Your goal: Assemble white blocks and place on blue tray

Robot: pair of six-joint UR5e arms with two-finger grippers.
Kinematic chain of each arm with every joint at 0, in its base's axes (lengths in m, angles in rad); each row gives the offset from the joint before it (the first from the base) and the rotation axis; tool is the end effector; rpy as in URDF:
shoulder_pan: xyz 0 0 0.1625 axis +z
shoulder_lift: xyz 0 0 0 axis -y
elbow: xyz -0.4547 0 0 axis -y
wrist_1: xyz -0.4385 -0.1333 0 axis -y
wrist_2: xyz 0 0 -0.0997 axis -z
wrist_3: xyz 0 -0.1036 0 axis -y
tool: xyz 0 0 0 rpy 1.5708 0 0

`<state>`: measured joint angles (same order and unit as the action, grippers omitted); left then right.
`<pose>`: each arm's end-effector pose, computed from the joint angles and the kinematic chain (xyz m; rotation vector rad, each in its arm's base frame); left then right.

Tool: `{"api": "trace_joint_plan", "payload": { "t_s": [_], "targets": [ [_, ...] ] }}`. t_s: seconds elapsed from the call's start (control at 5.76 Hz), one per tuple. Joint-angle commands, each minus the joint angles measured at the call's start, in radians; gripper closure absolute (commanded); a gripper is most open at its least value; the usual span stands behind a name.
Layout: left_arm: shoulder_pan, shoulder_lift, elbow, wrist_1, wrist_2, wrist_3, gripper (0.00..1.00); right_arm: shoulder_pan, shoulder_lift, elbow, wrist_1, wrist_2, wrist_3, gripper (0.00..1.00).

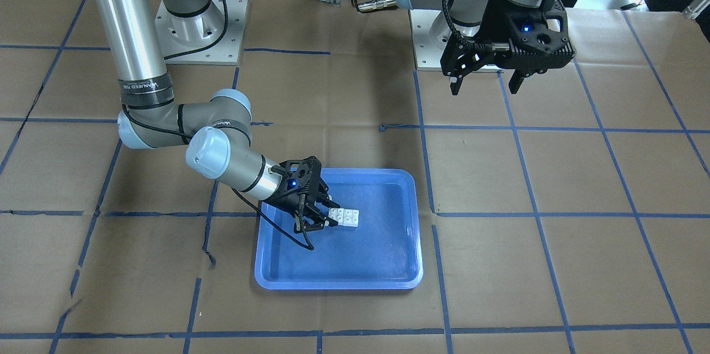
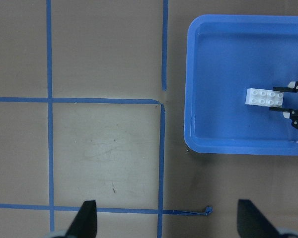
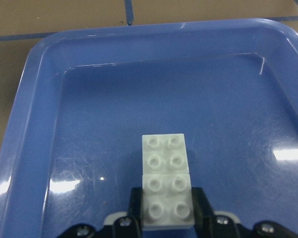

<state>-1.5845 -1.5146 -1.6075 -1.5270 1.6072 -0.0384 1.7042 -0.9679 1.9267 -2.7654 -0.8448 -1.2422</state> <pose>-0.1366 -0.5171 0.5280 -0.0401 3.1050 -0.0997 0.2834 -0.5924 0.1261 -1.6996 1.8886 -0.7632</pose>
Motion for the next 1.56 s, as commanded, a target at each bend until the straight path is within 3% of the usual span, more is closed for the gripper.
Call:
{"api": "trace_joint_plan", "payload": {
  "t_s": [0.0,0.87,1.04,1.21,1.39],
  "targets": [
    [0.000,0.002,0.001,0.001,-0.001,0.000,0.01,0.000,0.000,0.000,0.001,0.001,0.010,0.67],
    [0.000,0.011,-0.003,-0.001,-0.006,-0.002,0.01,0.000,0.000,0.000,0.000,0.006,0.010,0.51],
    [0.000,0.011,-0.002,-0.001,-0.006,-0.002,0.01,0.000,0.000,-0.003,0.000,0.006,0.015,0.43],
    [-0.002,0.013,-0.002,-0.001,-0.006,-0.002,0.01,-0.009,-0.003,-0.018,0.000,0.006,0.068,0.05],
    [-0.002,0.013,-0.002,-0.001,-0.007,-0.002,0.01,-0.020,-0.043,-0.064,0.016,-0.013,0.111,0.01]
  ]
}}
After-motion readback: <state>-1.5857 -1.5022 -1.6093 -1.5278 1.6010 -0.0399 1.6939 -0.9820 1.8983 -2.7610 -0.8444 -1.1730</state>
